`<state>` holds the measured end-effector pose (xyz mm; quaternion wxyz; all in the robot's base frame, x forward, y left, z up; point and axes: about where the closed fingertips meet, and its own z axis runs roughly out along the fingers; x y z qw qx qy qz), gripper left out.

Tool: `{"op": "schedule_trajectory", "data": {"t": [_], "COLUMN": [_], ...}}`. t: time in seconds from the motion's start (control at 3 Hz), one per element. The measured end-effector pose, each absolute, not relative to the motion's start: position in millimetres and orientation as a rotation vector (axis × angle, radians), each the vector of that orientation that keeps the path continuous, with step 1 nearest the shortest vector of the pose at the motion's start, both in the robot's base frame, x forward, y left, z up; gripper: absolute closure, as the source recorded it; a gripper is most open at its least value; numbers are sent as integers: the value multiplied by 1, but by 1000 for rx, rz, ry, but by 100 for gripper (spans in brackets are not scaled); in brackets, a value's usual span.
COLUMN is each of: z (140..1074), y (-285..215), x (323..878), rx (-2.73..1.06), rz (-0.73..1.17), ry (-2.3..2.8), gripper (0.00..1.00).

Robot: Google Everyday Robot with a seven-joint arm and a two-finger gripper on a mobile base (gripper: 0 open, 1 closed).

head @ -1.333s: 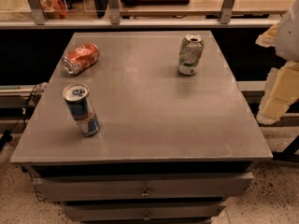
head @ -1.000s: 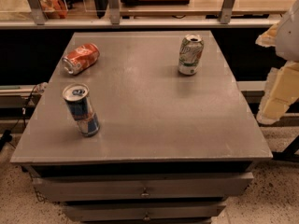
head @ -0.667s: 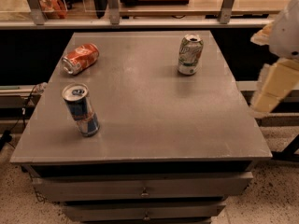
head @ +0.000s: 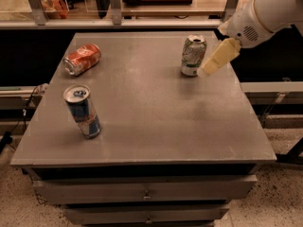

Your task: Move 7up can near redbull can

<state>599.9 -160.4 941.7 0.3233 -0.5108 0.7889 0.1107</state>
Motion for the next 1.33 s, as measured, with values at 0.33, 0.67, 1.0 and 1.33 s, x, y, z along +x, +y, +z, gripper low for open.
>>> {"op": "schedule_trajectory", "data": {"t": [0.33, 0.67, 1.0, 1.33], "z": [944, 938, 928, 917], "y": [-170, -175, -164, -161], "x": [637, 658, 675, 680], "rx": [-1197, -1087, -1004, -966], "rz": [292, 361, 445, 479], "ry": [2045, 2004, 1970, 1972], "gripper": [0, 0, 0, 0]}}
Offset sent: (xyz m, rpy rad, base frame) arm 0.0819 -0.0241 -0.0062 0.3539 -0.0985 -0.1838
